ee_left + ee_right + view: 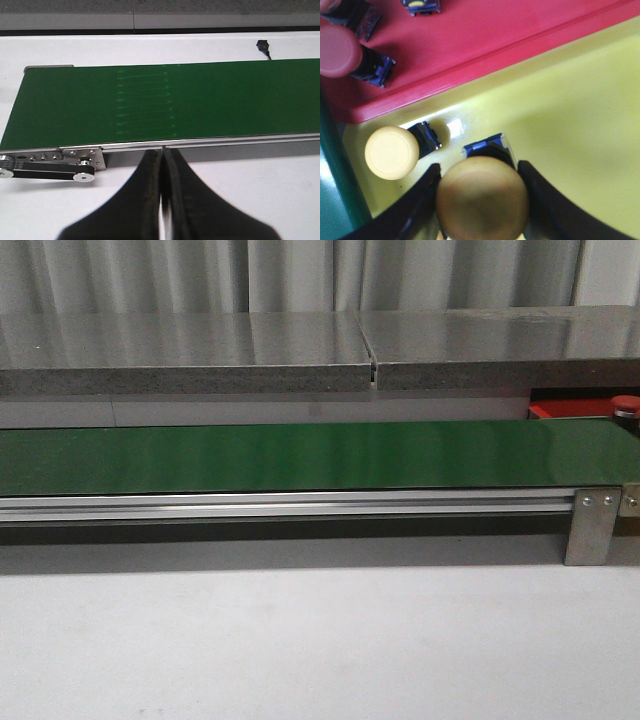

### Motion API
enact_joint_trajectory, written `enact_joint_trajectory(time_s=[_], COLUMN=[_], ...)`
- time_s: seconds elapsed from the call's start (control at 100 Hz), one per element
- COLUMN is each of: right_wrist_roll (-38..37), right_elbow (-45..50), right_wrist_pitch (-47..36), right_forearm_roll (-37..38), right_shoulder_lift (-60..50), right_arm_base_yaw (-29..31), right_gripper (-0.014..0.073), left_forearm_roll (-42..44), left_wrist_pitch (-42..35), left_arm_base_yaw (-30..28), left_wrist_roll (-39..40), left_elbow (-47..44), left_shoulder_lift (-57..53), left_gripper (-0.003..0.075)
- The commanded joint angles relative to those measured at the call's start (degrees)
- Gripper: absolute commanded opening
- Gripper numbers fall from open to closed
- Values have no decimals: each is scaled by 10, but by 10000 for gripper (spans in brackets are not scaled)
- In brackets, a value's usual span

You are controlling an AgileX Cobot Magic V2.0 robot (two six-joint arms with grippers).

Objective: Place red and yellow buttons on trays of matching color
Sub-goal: 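Carry the yellow button into the yellow tray and open the right gripper, then raise the right gripper away from the trays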

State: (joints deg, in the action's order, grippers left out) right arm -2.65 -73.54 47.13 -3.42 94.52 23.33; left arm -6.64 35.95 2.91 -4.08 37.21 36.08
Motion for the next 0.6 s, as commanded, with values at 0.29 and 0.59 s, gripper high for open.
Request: enact_joint_trajectory(time_s=[0.29,0.59], right_wrist_roll=[1,1], right_elbow=[6,6], right_wrist_pitch=[-89,-128], right_forearm_roll=[-21,-39], right_shoulder_lift=[32,61], right_arm_base_yaw=[3,2], right_gripper=[117,117], left_forearm_roll=[-8,-8], left_wrist_pitch=[-39,-39], left_arm_base_yaw=[4,4], left_wrist_roll=[0,0], left_elbow=[16,16], left_shoulder_lift=[0,0], left_gripper=[-19,-19])
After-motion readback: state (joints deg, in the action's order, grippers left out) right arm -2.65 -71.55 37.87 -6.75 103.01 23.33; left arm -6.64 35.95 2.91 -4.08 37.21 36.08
